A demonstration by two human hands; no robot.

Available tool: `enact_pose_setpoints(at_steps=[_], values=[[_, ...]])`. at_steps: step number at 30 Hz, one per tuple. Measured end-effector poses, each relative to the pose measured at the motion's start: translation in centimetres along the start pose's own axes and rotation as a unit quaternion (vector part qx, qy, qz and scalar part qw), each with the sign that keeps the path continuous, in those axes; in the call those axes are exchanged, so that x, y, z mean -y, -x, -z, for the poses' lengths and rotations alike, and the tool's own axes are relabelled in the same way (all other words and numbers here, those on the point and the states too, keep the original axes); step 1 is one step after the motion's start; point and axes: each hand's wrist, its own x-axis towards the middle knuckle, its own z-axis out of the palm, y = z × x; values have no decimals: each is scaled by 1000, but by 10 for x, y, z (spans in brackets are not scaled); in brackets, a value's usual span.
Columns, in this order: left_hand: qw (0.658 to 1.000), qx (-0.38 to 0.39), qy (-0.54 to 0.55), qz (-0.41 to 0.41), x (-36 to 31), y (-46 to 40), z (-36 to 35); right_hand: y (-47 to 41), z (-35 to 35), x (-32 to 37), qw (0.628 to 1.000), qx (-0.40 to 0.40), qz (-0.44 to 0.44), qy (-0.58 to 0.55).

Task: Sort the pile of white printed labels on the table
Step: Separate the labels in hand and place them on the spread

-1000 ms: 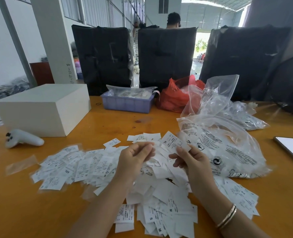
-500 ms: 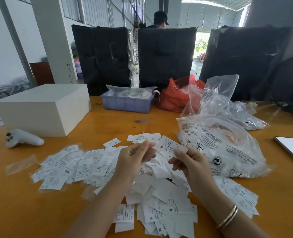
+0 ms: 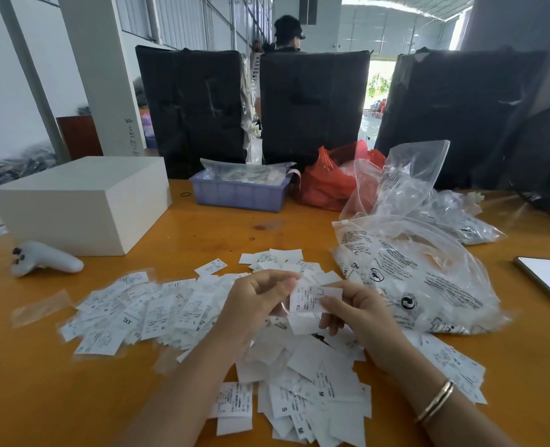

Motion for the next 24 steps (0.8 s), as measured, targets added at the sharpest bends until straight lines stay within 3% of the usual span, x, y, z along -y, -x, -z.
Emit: enact_pose_setpoints(at_steps=[4, 7, 13, 19, 21, 24], values=[[998, 39, -39, 6, 4, 0, 0, 0, -5, 1, 1000, 4, -9, -13], [998, 31, -55, 11, 5, 0, -1, -1, -11, -1, 997, -60, 11, -51], [998, -7, -52, 18, 10, -3, -1, -3, -23, -6, 982, -175, 71, 1], [998, 16, -62, 15, 9, -3, -2, 2, -35, -5, 980, -99, 117, 125], [998, -5, -59, 16, 7, -4, 0, 1, -33, -3, 977, -102, 119, 143], [991, -107, -81, 0, 4, -7, 10, 0, -26, -2, 972, -140, 120, 145]])
